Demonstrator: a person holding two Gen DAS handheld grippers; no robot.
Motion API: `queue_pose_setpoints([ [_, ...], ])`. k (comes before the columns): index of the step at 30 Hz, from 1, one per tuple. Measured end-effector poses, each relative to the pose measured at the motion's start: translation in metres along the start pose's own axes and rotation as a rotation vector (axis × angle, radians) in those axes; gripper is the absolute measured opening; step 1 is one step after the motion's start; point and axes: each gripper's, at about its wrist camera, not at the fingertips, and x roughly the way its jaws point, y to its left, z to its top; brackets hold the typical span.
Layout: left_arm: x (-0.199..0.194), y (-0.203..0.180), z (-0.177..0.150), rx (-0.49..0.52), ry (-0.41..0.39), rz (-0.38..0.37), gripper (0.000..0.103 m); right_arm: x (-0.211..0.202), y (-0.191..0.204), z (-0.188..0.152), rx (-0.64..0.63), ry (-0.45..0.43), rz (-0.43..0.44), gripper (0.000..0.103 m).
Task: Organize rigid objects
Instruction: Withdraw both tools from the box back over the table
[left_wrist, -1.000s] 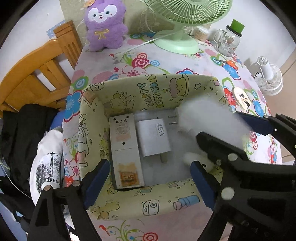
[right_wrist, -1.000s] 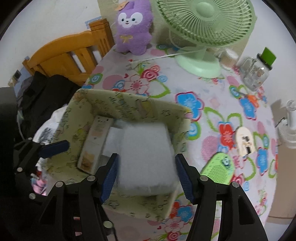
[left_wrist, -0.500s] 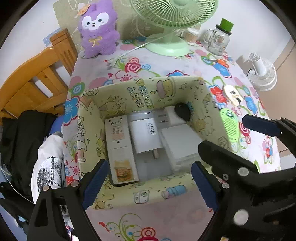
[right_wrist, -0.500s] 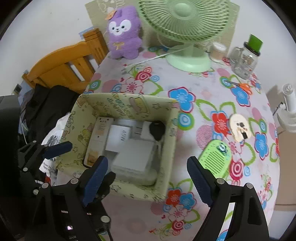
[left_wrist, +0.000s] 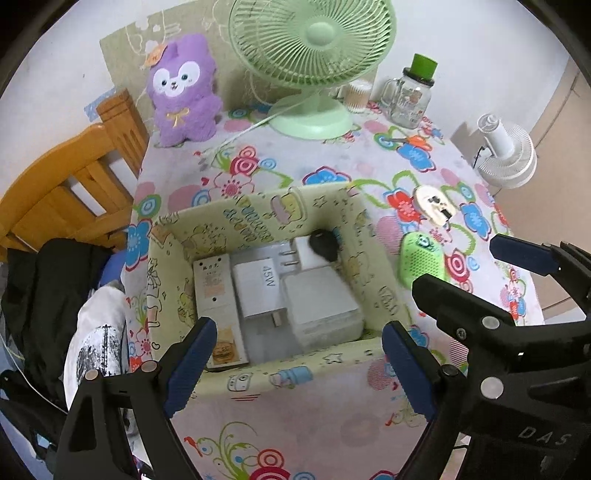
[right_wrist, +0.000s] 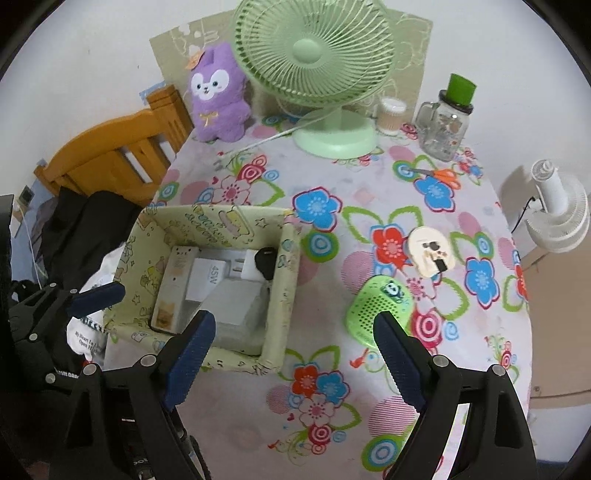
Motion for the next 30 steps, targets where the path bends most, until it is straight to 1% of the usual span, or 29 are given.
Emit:
queue_pose_setpoints([
  [15,-0.031,-0.039,0.012,0.024,-0.092,0.011,0.092,-0.039,-0.036,0.002,0.009,-0.065,-0.023,0.089],
  [21,-0.036,-0.055,0.016,0.024,-0.104,0.015,0.092,-0.051,-0.049,0.003,-0.015,-0.087,-0.043,0.089],
  [30,-0.040,-0.079,0.019,0.026,-0.115,0.024,0.092,-0.061,-0.073,-0.001,-0.013,-0.091,-0.041,0.089],
])
